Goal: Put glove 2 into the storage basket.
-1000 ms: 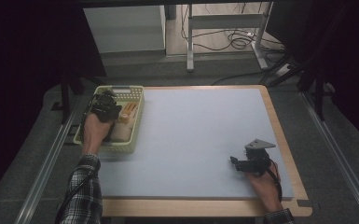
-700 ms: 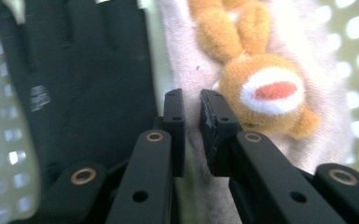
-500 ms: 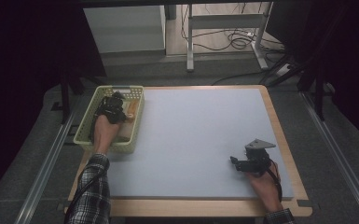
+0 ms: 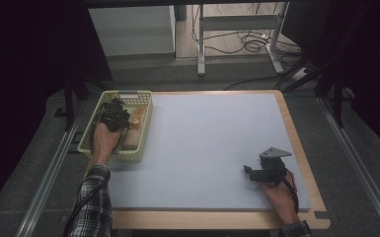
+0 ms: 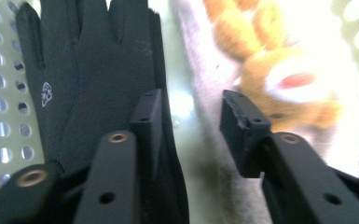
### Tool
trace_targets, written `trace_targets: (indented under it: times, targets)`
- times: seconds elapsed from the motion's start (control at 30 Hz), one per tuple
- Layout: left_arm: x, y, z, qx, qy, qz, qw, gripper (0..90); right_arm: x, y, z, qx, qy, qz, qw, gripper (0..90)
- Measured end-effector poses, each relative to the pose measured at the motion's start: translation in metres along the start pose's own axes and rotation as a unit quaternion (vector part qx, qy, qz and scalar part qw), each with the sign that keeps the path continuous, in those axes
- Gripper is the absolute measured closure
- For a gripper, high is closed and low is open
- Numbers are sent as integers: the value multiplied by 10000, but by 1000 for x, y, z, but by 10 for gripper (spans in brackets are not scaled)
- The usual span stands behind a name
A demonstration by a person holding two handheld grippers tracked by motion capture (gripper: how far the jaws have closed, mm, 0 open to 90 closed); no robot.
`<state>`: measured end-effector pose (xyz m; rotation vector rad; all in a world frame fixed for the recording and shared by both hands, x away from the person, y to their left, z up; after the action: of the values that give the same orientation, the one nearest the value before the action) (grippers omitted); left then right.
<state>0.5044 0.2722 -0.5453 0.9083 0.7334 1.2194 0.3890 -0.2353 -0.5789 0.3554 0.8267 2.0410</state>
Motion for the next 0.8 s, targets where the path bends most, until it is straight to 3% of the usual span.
trace_targets:
  times: [0.1, 0.33, 0.43, 0.67, 0.8]
  targets:
    - [1, 8, 2, -126, -27, -21, 9999, 500, 0, 0, 0, 1, 0, -1, 10000, 214]
    - [0, 21, 1, -353, -36, -307, 9989, 370, 0, 0, 0, 0, 2, -1, 10000, 213]
    - [2, 25, 0, -432, -50, -275, 9987, 308, 0, 0, 0, 0, 1, 0, 10000, 213]
    - [8, 39, -5, -645, 66, -529, 9965, 250, 0, 0, 0, -1, 3, -2, 10000, 213]
    - [8, 43, -8, -724, -1, -608, 9955, 201, 0, 0, 0, -1, 5, -5, 10000, 213]
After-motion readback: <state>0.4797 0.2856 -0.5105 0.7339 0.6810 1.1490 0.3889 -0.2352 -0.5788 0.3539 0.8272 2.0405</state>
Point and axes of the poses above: each handheld gripper's, and its own axes: y roughly backward along the jaws, z roughly out of its top, x roughly to its left, the point moved 7 cm from there along -y, roughly forward along the jaws
